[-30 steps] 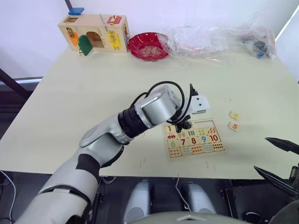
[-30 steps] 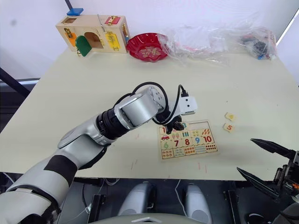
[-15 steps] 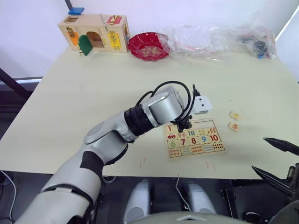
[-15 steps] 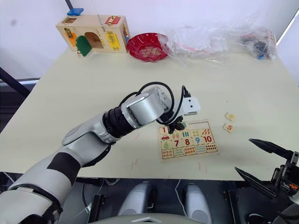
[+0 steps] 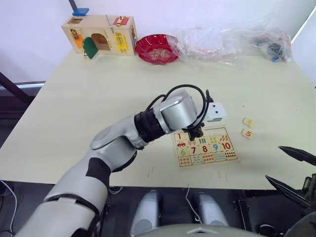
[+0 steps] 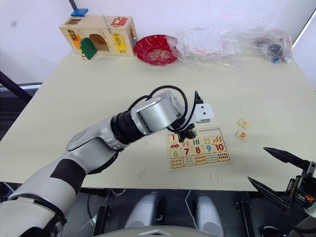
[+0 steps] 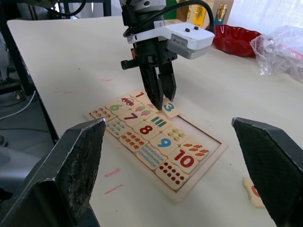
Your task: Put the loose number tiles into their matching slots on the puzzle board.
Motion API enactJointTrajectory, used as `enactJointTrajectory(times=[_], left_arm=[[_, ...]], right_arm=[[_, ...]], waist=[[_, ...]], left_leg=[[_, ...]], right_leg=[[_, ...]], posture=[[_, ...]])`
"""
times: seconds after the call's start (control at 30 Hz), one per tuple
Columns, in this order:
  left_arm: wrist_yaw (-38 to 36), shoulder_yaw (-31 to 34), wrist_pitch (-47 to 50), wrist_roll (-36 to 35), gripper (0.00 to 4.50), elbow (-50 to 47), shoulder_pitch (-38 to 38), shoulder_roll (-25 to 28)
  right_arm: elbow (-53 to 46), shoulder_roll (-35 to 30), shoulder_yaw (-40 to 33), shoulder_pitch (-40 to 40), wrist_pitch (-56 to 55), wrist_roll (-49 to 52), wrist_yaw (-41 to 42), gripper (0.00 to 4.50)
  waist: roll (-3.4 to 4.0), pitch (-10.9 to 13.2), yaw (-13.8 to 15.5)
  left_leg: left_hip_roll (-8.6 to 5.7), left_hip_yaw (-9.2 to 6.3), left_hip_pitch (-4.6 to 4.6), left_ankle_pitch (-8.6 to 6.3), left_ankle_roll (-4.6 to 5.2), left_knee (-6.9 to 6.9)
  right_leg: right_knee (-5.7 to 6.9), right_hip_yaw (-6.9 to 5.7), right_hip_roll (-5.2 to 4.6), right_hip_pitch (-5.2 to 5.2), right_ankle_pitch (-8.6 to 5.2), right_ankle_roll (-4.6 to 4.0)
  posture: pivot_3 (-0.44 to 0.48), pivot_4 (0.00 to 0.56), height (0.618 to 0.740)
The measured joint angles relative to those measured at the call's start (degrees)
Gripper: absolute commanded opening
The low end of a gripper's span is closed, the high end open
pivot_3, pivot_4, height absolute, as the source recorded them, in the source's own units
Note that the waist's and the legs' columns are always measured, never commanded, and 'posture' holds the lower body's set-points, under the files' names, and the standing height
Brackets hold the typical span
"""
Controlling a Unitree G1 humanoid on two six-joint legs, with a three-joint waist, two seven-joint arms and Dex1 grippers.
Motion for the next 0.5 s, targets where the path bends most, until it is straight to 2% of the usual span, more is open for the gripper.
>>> enactJointTrajectory(times=[0.5], left_arm=[[1.84,-0.30,-0.04,-0.21,0.95,2.33,0.01,-1.31]], right_arm=[[-0.03,0.02,0.07,0.57,-0.13,0.00,-0.57,4.50]], waist=[[0.00,0.00,0.00]], left_leg=[[0.00,0.00,0.00,0.00,0.00,0.00]], right_leg=[[0.00,0.00,0.00,0.00,0.00,0.00]], posture=[[0.000,0.150,0.740]])
